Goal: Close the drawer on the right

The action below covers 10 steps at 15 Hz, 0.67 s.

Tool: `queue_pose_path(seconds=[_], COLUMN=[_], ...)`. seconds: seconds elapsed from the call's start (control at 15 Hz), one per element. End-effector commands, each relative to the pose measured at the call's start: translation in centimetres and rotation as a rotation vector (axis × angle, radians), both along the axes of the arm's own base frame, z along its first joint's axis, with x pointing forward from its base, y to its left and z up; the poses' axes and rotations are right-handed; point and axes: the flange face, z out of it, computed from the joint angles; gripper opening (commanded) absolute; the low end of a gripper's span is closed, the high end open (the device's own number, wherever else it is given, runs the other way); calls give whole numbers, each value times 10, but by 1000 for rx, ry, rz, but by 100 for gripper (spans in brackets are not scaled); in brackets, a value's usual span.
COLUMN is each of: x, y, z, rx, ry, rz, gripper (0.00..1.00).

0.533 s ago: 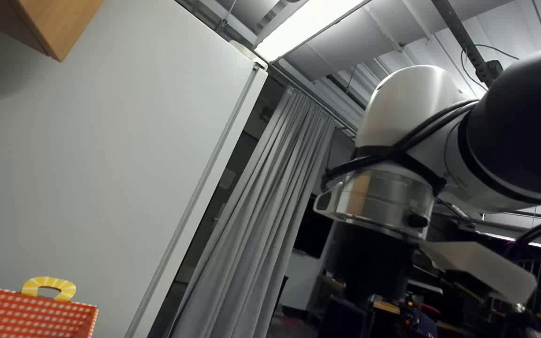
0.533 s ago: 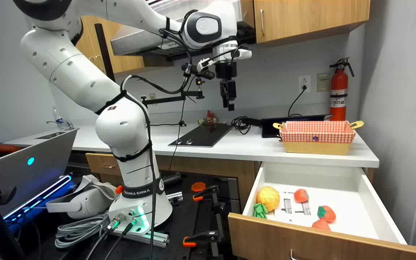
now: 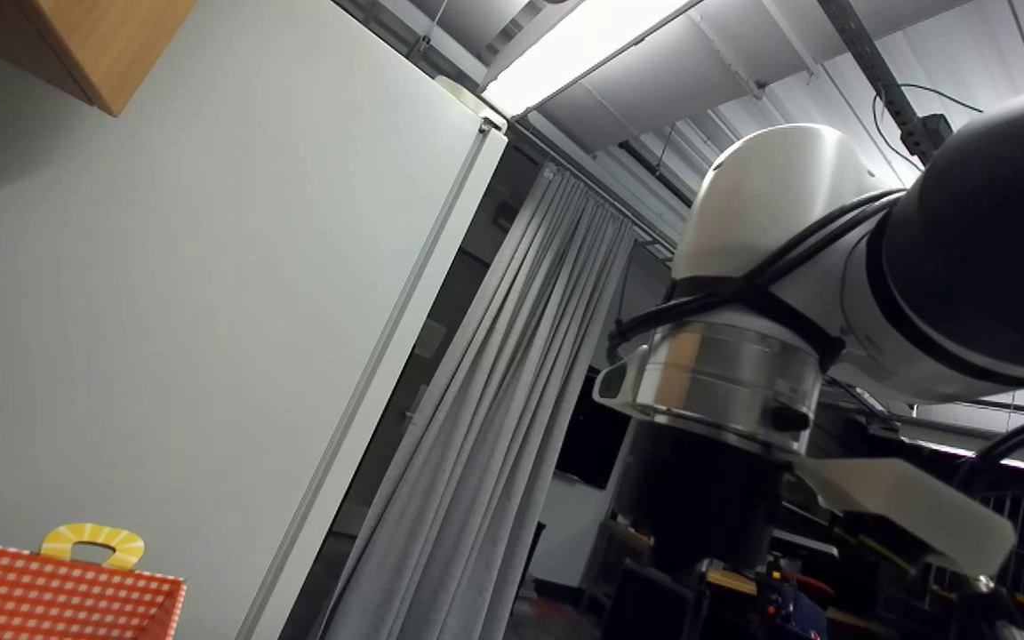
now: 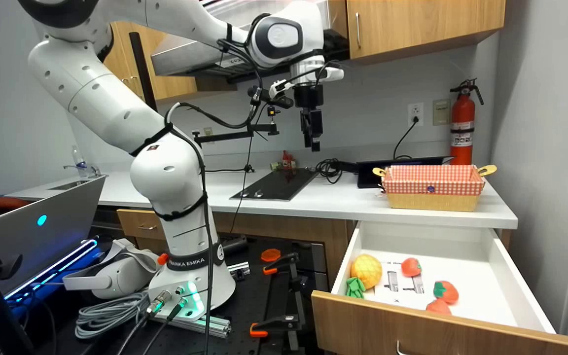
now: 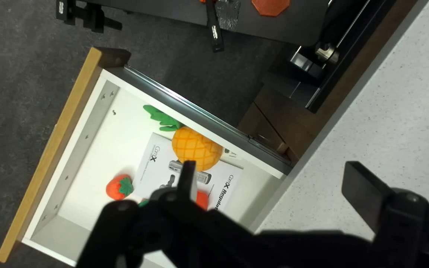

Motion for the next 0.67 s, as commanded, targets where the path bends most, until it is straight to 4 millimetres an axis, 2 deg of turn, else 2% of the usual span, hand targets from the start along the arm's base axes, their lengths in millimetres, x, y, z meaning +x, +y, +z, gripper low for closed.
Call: queue_pose_path(seconds=[0.0,0.4,0.6], x=[0,3,11], y=[0,-4,-18], z=[0,0,-2], rx=[0,3,6], ry=[1,1,2], rz=[0,-1,-23], gripper=[100,100,100])
